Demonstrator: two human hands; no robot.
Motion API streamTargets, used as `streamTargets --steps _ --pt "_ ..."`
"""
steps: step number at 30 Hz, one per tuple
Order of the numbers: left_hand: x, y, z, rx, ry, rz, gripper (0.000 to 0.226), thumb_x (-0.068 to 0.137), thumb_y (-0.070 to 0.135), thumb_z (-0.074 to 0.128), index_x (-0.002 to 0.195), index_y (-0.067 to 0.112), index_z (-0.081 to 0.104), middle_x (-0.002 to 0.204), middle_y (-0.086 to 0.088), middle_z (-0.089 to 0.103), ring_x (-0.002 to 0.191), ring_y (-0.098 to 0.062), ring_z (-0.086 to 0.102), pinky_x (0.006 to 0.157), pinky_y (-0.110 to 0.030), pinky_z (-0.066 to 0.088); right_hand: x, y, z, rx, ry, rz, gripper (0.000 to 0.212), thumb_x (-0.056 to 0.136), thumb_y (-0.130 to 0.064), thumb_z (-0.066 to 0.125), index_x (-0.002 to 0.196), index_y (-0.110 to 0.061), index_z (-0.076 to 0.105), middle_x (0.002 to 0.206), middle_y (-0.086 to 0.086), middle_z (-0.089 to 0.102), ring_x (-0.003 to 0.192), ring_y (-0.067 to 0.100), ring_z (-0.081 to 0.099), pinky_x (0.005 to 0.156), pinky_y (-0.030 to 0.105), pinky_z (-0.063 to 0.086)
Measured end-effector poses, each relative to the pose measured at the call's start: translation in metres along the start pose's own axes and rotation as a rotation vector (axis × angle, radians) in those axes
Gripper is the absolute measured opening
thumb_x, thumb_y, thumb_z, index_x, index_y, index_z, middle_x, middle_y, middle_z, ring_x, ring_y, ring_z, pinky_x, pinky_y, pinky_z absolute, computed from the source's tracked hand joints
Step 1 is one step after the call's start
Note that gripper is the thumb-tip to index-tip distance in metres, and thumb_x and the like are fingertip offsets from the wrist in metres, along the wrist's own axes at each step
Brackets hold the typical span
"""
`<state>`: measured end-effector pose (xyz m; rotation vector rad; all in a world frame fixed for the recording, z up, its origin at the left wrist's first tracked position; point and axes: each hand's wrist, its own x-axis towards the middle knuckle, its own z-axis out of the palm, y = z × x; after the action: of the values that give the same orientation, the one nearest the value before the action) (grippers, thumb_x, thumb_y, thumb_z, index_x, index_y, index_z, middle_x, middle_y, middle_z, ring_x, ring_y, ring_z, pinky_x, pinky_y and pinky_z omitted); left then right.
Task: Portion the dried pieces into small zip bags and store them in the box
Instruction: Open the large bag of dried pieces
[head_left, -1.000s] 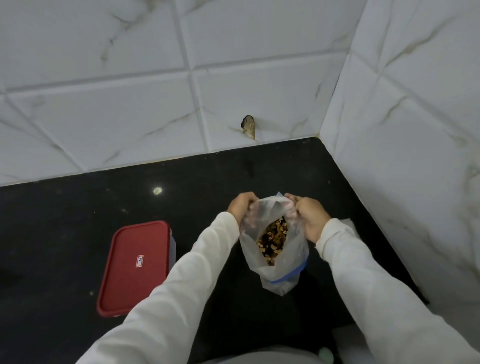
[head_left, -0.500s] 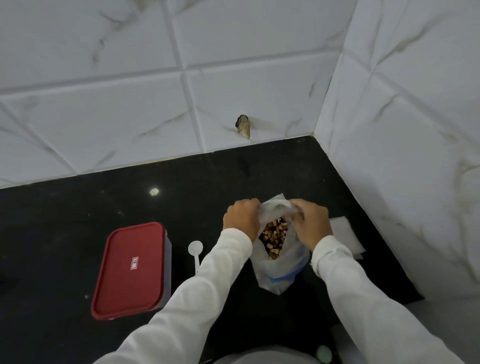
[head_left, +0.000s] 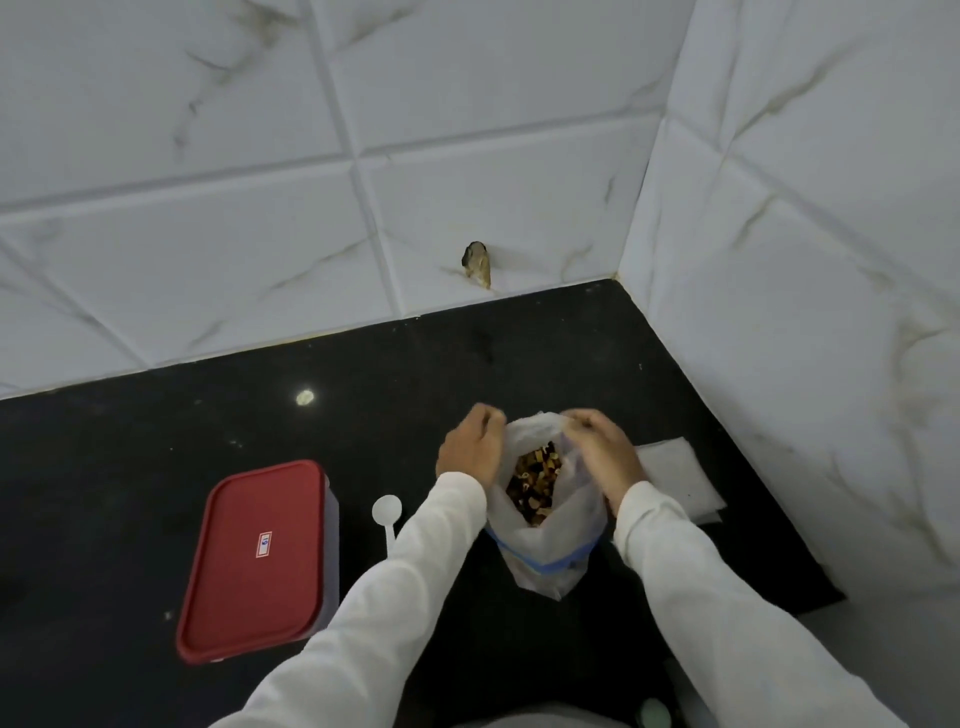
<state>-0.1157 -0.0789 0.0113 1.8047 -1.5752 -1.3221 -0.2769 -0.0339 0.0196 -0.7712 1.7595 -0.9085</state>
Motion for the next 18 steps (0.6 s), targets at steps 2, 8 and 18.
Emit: streamTargets --steps 2,8,18 --pt "0.000 0.005 -0.002 0.323 -0.014 0.235 0.030 0.096 0.055 0.045 0.111 0.034 0.059 0.109 0.008 0.061 0.098 -0.017 0.060 0.091 -0.039 0.050 -0.006 0.003 -0.003 -0.247 0.012 -0.280 0.028 0.091 -0.043 0.060 0.115 -0.030 0.062 0.107 -0.009 0.063 0.098 0.007 0.058 0.086 0.026 0.048" --pt "0.006 0.019 0.007 0.571 -0.089 0.361 0.014 0.099 0.022 0.052 0.108 0.018 0.062 0.108 -0.003 0.063 0.100 -0.025 0.062 0.094 -0.041 0.052 0.005 -0.007 -0.005 -0.480 0.092 -0.408 0.023 0.099 -0.026 0.050 0.105 -0.013 0.069 0.100 0.003 0.068 0.097 0.019 0.063 0.087 0.029 0.048" --pt "0.009 0.012 0.002 0.017 -0.201 -0.189 0.032 0.094 0.040 0.059 0.115 0.017 0.068 0.109 -0.007 0.070 0.105 -0.028 0.065 0.098 -0.044 0.051 0.013 -0.004 -0.004 -0.248 0.009 0.021 0.036 0.094 -0.047 0.050 0.105 -0.017 0.066 0.105 0.005 0.066 0.103 0.023 0.061 0.096 0.043 0.049"
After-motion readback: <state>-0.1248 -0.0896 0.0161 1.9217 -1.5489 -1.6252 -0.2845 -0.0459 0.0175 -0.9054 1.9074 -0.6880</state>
